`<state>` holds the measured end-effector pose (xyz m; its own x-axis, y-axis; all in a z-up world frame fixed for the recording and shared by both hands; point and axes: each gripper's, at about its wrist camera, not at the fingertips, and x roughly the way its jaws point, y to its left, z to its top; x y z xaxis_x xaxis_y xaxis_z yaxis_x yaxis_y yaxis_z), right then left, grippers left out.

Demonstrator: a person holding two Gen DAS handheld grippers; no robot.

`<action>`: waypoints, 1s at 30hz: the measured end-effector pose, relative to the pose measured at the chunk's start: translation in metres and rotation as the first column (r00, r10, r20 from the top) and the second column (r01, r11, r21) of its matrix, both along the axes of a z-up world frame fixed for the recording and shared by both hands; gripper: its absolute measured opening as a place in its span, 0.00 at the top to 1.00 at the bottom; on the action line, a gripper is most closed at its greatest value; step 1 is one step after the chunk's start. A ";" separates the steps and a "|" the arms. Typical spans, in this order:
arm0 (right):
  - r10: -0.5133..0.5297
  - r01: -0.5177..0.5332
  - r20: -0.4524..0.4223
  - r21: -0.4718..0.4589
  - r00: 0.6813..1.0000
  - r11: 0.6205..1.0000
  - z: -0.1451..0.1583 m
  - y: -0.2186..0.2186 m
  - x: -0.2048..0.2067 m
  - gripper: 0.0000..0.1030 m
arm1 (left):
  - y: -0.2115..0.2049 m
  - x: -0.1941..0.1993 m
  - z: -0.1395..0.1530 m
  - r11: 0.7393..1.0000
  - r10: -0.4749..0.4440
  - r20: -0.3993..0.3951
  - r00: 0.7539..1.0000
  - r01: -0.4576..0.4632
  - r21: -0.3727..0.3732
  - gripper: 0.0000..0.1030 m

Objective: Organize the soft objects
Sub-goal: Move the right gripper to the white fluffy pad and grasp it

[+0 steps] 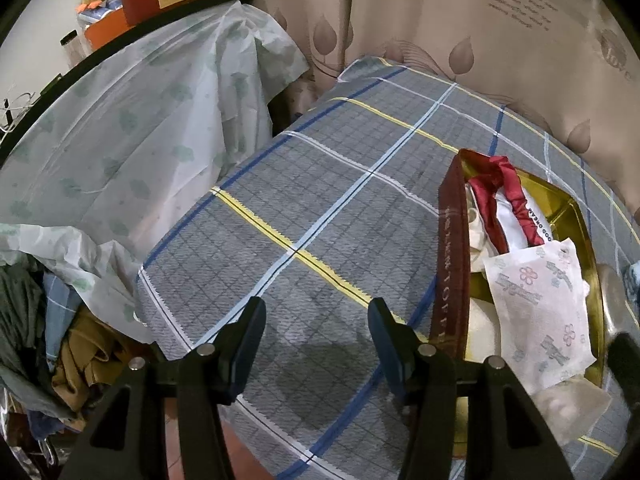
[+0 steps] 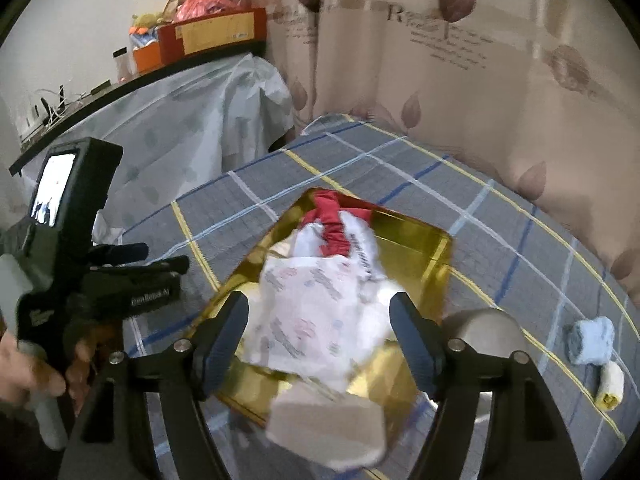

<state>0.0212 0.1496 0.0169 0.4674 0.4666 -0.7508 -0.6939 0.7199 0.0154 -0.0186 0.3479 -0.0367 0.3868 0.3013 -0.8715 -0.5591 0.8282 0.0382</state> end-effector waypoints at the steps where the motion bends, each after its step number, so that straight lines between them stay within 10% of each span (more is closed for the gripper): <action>1: -0.010 0.010 0.005 0.002 1.000 1.000 0.002 -0.008 0.000 0.32 | 0.000 0.000 0.000 1.000 0.001 0.000 1.000 -0.001 0.001 0.47; 10: -0.247 0.249 0.064 -0.020 0.967 0.968 0.002 -0.120 0.030 0.31 | 0.000 -0.002 0.000 1.000 0.003 -0.004 1.000 -0.003 0.013 0.47; 20: -0.555 0.557 0.041 -0.089 0.831 0.826 -0.031 -0.285 0.088 0.31 | -0.007 0.002 0.005 0.998 -0.009 -0.016 1.000 0.010 0.060 0.47; 30: -0.678 0.673 -0.038 -0.086 0.734 0.734 -0.070 -0.354 0.131 0.31 | -0.041 0.013 0.031 0.985 -0.085 -0.016 0.996 0.086 0.147 0.47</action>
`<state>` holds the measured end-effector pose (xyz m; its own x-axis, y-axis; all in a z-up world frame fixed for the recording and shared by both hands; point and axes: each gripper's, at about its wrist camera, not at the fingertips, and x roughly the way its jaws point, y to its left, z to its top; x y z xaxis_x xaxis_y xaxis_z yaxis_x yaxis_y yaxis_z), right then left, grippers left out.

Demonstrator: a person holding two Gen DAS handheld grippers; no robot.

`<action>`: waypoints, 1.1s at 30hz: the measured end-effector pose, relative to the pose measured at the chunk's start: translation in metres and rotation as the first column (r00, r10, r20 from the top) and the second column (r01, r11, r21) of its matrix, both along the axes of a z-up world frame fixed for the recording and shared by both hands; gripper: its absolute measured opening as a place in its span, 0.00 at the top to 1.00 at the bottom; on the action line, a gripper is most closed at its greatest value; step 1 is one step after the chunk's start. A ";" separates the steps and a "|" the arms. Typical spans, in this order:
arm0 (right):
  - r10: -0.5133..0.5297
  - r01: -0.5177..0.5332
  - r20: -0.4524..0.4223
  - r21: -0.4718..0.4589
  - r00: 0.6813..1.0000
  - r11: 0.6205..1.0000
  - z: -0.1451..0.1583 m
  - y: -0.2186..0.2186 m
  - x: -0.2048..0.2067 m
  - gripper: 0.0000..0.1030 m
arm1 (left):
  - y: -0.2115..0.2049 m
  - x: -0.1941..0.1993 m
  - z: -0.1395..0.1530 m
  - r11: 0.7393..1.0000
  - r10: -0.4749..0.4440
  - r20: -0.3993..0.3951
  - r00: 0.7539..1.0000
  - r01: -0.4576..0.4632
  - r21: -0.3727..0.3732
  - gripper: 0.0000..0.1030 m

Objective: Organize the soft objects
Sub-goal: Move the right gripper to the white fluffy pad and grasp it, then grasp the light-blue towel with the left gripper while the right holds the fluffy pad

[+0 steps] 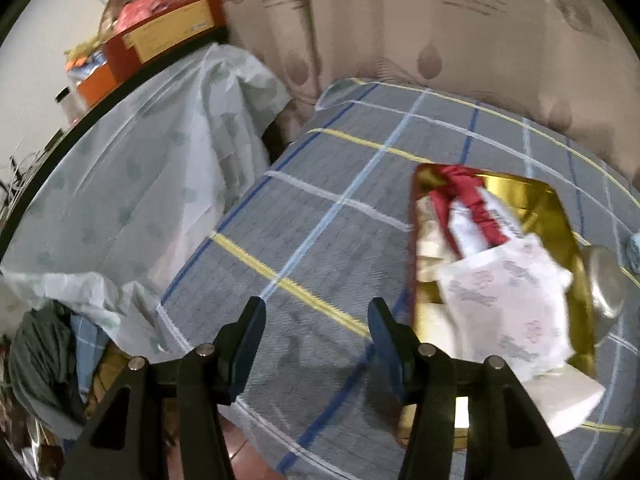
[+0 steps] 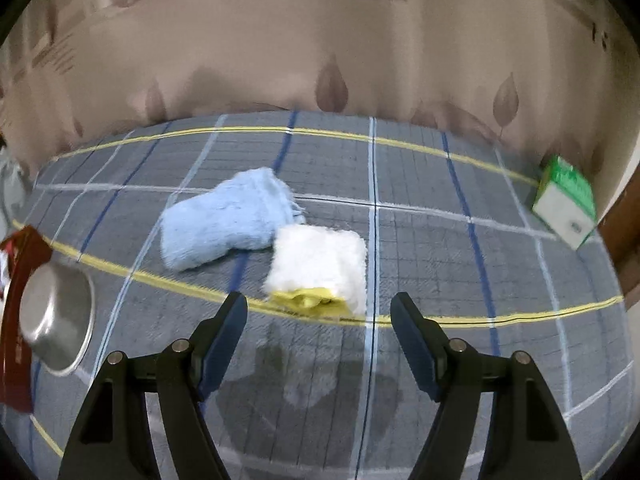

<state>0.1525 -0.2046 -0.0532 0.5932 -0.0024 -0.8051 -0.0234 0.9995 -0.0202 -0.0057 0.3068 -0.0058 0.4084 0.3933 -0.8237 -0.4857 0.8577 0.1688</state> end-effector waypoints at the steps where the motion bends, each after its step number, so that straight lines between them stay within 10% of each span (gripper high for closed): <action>1: -0.004 0.004 -0.001 0.003 1.000 1.000 -0.003 -0.002 0.002 0.31 | -0.003 0.002 0.003 1.000 -0.012 0.001 1.000 0.012 -0.007 0.47; 11: -0.018 0.018 0.004 0.017 1.000 1.000 -0.028 -0.010 0.034 0.31 | -0.061 0.029 0.028 0.987 -0.162 0.013 0.987 0.162 -0.014 0.47; 16: 0.009 -0.009 0.012 0.024 1.000 1.000 -0.032 -0.010 0.036 0.52 | -0.100 0.044 0.030 0.969 -0.245 0.004 0.969 0.245 -0.037 0.47; 33: -0.033 0.037 0.108 -0.032 0.994 0.999 -0.005 -0.055 -0.032 0.61 | -0.264 0.087 0.005 0.819 -0.572 -0.038 0.819 0.569 -0.071 0.47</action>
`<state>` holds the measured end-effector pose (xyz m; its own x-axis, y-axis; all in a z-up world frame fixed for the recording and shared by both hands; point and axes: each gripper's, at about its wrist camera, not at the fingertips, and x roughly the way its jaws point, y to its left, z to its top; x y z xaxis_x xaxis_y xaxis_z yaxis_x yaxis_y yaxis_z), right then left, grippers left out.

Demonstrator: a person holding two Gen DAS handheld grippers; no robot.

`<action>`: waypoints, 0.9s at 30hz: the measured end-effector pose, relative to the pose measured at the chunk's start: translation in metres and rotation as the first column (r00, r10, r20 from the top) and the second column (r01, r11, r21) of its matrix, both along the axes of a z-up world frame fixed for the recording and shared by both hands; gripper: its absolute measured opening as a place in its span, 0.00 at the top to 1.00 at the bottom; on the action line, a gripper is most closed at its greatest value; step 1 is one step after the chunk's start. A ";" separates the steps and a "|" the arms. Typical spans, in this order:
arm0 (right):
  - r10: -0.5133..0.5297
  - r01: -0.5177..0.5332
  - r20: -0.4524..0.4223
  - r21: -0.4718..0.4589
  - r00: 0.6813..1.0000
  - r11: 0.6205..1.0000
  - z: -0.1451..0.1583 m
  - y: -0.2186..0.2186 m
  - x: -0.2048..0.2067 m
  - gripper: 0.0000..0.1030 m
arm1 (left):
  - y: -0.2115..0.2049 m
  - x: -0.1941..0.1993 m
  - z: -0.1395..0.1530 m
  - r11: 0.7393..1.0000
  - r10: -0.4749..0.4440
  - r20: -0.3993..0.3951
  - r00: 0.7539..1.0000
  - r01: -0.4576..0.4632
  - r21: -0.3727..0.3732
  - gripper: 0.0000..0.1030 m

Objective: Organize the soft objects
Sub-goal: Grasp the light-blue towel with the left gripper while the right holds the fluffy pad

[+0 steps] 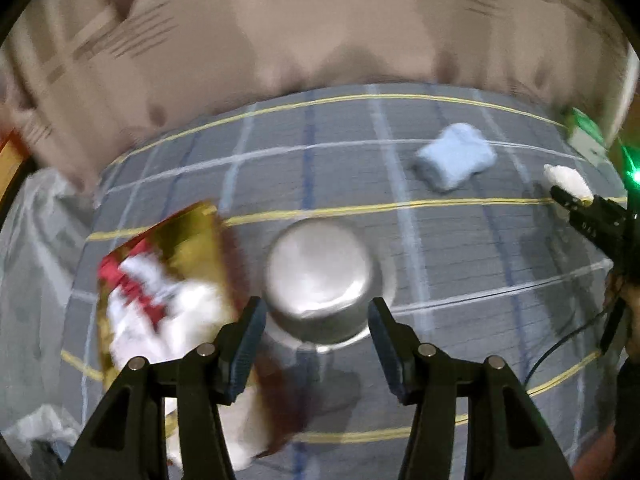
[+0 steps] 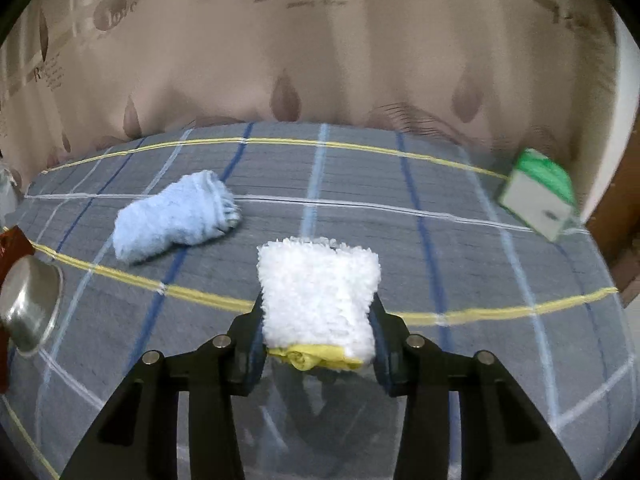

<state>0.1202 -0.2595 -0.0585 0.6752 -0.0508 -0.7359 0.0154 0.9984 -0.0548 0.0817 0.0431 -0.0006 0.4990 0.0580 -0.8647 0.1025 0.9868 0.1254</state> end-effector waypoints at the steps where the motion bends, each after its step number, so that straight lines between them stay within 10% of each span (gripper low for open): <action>1: -0.009 0.009 0.009 -0.015 1.000 1.000 0.001 -0.004 -0.007 0.61 | -0.011 0.004 0.000 1.000 -0.028 0.002 1.000 0.028 -0.014 0.47; 11: -0.071 0.072 0.023 -0.054 0.997 0.996 -0.009 -0.026 -0.044 0.61 | -0.094 0.047 -0.001 0.955 -0.276 0.003 0.961 0.275 -0.114 0.47; 27: -0.062 0.062 0.000 0.041 0.998 0.997 -0.016 -0.032 -0.042 0.61 | -0.177 0.120 -0.046 0.905 -0.425 -0.063 0.903 0.426 0.006 0.47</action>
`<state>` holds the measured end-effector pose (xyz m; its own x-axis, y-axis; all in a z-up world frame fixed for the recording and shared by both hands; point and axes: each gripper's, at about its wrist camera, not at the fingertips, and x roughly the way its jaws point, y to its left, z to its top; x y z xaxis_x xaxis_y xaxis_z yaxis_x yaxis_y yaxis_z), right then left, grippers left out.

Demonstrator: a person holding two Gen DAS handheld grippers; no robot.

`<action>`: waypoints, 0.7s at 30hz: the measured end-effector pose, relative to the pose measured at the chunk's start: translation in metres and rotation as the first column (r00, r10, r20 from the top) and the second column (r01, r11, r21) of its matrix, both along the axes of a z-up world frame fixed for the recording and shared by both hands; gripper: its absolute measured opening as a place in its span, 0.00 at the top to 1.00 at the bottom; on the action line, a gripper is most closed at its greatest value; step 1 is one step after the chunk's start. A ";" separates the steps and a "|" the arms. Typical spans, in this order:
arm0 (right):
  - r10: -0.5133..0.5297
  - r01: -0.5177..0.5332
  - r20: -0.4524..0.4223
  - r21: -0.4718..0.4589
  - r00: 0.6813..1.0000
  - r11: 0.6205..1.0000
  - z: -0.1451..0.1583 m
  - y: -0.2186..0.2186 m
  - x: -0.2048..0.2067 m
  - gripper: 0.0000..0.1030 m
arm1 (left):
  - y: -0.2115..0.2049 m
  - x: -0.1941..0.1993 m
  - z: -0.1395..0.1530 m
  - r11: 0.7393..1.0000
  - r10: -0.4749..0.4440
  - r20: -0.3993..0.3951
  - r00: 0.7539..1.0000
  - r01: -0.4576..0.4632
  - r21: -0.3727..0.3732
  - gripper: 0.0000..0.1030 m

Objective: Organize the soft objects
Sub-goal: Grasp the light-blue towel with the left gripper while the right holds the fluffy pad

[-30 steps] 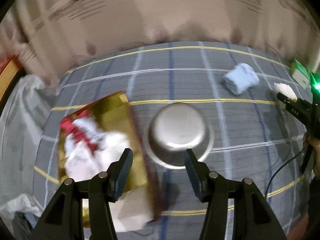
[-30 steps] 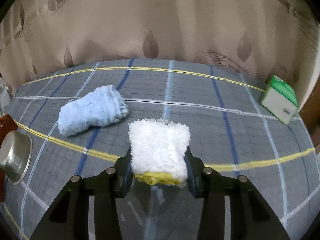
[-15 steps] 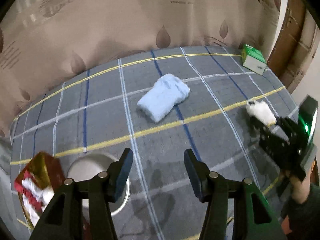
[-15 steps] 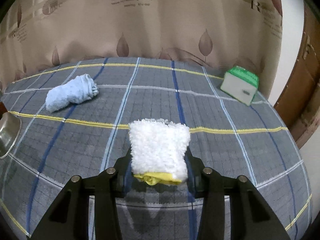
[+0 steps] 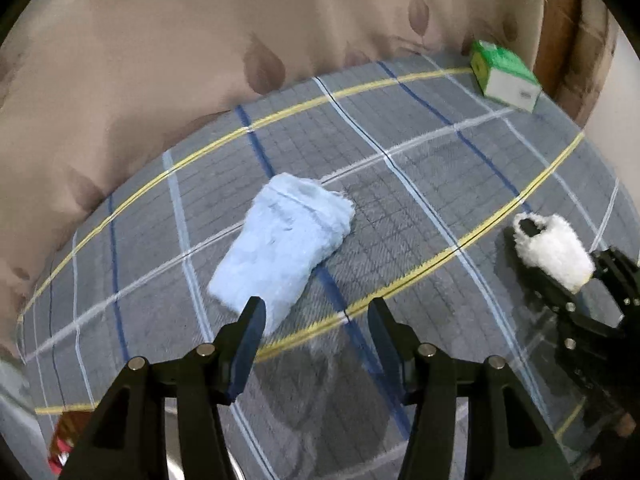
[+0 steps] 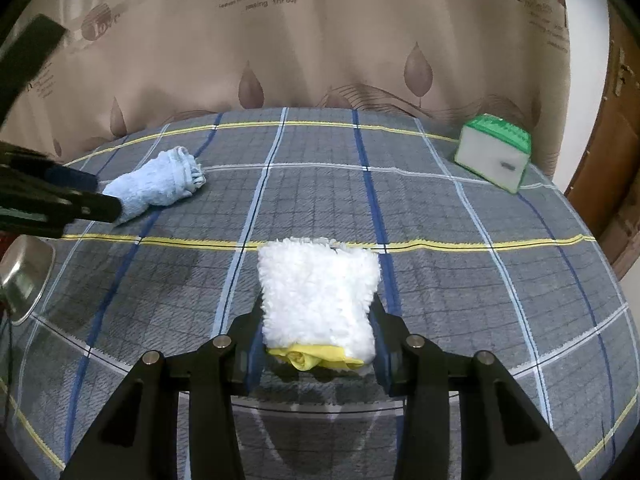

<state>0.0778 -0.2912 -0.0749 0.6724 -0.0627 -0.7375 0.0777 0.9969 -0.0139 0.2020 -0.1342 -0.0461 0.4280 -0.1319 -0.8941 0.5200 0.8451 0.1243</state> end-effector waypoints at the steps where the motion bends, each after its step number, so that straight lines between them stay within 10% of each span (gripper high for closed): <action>1: -0.001 0.001 -0.001 0.007 1.000 1.000 0.000 -0.001 0.000 0.61 | -0.004 0.003 -0.004 1.000 -0.005 -0.003 1.000 0.005 0.017 0.47; 11: 0.007 -0.007 -0.019 0.044 1.000 0.999 -0.003 -0.005 0.003 0.61 | -0.008 0.046 -0.036 0.994 0.055 -0.035 0.998 -0.051 0.092 0.47; 21: 0.008 -0.006 -0.033 0.054 0.999 0.999 -0.005 -0.006 0.004 0.61 | 0.009 0.077 -0.043 0.985 0.173 -0.054 0.983 -0.173 -0.004 0.47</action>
<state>0.0819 -0.2970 -0.0797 0.6481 -0.0175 -0.7613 0.0710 0.9968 0.0376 0.2789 -0.1253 -0.0890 0.3965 -0.0677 -0.9155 0.3713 0.9239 0.0925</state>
